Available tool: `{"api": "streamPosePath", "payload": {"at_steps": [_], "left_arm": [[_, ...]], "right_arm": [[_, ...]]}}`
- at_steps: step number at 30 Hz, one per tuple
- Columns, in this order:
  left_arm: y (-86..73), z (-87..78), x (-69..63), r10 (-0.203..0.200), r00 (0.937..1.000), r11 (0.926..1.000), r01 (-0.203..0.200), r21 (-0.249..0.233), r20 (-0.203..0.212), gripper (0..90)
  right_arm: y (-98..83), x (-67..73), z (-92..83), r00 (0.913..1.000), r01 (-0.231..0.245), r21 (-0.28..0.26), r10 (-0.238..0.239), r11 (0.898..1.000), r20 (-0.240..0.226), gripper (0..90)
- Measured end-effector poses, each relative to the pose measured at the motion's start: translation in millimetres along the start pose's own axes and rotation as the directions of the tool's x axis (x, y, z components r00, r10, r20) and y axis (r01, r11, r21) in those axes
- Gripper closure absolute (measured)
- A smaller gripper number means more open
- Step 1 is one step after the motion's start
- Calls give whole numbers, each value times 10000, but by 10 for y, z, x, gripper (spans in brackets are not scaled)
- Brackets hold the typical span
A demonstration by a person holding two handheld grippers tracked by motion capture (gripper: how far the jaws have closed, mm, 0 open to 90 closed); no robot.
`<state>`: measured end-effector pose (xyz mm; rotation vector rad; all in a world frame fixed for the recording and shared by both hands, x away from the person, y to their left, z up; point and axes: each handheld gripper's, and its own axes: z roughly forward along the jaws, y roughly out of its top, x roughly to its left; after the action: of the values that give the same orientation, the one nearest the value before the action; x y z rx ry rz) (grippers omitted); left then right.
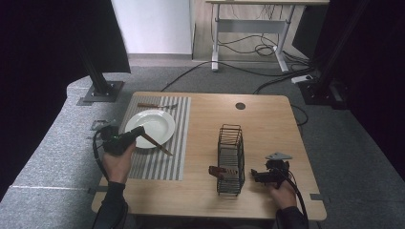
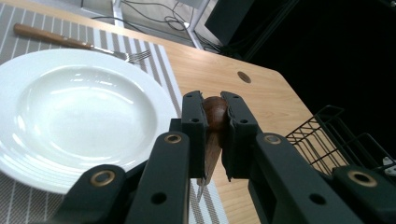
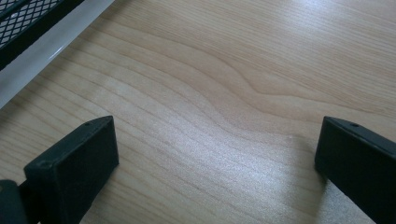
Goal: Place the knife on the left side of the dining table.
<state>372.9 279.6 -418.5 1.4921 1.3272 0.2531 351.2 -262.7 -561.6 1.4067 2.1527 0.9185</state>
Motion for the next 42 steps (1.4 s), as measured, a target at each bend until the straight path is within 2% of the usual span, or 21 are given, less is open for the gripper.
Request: {"api": "streamPosePath", "payload": {"at_steps": [12, 24, 31, 42], "left_arm": [[-75, -11, 122, -53, 9997, 9999, 55, 98, -217, 805], [-164, -75, 309, 260, 9970, 9997, -257, 52, -735, 765], [-241, -93, 452, 298, 9949, 9995, -302, -22, -960, 734], [-302, -65, 556, 473, 9902, 9986, -497, -152, -1312, 693]], "right_arm": [[0, 0, 0, 10000, -4, 1, 4, 10000, -1, 0], [0, 0, 0, 10000, 2, -2, -2, 10000, 0, 0], [0, 0, 0, 10000, -2, 0, 2, 10000, -1, 0], [0, 0, 0, 10000, 0, -2, 0, 10000, -3, 0]]}}
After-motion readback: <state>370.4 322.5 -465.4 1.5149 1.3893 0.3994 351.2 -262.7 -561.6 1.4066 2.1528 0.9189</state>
